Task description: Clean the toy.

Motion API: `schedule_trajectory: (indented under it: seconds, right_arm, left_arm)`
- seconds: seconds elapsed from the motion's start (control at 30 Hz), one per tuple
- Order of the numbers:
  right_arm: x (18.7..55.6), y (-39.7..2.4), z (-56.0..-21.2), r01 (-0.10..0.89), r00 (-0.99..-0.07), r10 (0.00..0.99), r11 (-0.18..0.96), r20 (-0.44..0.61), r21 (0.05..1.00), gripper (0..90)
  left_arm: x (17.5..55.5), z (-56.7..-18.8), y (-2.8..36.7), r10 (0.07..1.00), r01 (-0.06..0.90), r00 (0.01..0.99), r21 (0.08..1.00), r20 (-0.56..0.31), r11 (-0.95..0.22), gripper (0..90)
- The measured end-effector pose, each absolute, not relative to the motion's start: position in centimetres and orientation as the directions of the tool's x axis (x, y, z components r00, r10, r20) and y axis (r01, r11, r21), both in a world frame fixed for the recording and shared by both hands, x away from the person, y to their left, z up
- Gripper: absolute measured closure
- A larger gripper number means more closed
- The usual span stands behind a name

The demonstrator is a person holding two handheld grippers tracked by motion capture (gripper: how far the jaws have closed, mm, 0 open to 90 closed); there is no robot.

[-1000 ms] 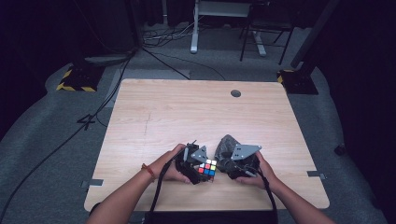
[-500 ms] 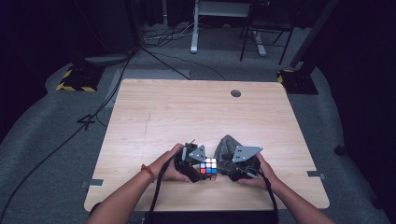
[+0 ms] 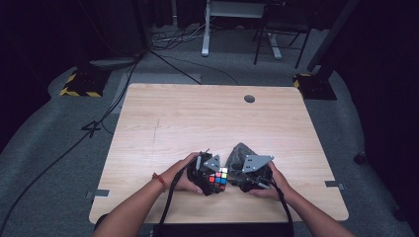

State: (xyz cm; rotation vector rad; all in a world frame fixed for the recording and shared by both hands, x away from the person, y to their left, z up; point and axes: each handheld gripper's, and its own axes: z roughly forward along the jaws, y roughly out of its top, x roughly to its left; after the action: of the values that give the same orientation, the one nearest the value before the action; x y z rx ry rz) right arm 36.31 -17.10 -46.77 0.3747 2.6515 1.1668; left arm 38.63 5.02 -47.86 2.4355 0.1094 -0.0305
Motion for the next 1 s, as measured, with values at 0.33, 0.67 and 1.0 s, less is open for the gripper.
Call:
schedule_trajectory:
  seconds: [0.33, 0.67, 1.0]
  right_arm:
    - [36.7, -17.2, -46.7, 0.153, -0.942, 0.325, 0.645, -0.088, 0.748, 45.0]
    - [36.8, -16.3, -46.2, 0.138, -0.944, 0.318, 0.629, -0.091, 0.765, 45.7]
    - [36.9, -14.9, -45.1, 0.117, -0.947, 0.307, 0.601, -0.093, 0.791, 47.0]
  left_arm:
    - [38.8, -47.4, 5.6, 0.046, 0.068, 0.998, 0.652, -0.050, -0.755, 29.9]
    - [38.5, -47.9, 6.2, 0.060, 0.071, 0.997, 0.653, -0.040, -0.754, 30.8]
    - [38.3, -48.1, 6.6, 0.053, 0.060, 0.998, 0.644, -0.032, -0.763, 33.3]
